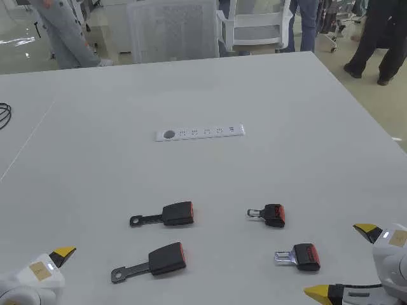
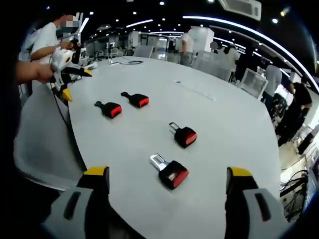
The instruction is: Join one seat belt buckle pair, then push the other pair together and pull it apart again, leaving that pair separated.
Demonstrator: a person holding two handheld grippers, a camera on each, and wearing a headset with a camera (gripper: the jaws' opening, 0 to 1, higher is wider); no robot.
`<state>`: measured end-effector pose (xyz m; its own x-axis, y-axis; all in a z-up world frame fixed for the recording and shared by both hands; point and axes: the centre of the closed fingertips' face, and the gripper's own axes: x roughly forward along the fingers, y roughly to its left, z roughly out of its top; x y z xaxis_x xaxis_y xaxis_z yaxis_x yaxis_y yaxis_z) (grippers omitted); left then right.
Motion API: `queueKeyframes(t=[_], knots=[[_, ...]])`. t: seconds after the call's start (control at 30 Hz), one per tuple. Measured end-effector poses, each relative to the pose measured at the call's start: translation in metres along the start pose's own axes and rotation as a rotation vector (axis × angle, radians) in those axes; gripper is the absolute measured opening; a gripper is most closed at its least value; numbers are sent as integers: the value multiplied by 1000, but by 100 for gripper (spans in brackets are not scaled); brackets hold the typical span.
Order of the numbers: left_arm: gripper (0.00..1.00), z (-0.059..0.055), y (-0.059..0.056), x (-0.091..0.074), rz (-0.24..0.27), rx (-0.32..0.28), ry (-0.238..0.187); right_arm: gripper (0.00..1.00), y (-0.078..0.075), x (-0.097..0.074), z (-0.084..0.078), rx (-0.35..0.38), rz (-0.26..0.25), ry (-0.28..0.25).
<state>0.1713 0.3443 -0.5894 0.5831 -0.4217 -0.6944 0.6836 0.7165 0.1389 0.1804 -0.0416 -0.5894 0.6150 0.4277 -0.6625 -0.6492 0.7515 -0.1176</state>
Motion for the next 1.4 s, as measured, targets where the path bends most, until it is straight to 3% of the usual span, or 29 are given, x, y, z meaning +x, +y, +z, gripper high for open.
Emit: queueKeyframes(t=[0.4,0.83,1.4], knots=[[100,6,-3,-3,4,4,-18,98,4,1,-4,-5,11,13],[100,5,-11,-4,-1,12,-28,98,22,10,-5,-46,48,33],[100,9,-11,-1,-9,28,-22,97,16,9,-1,-46,41,15]])
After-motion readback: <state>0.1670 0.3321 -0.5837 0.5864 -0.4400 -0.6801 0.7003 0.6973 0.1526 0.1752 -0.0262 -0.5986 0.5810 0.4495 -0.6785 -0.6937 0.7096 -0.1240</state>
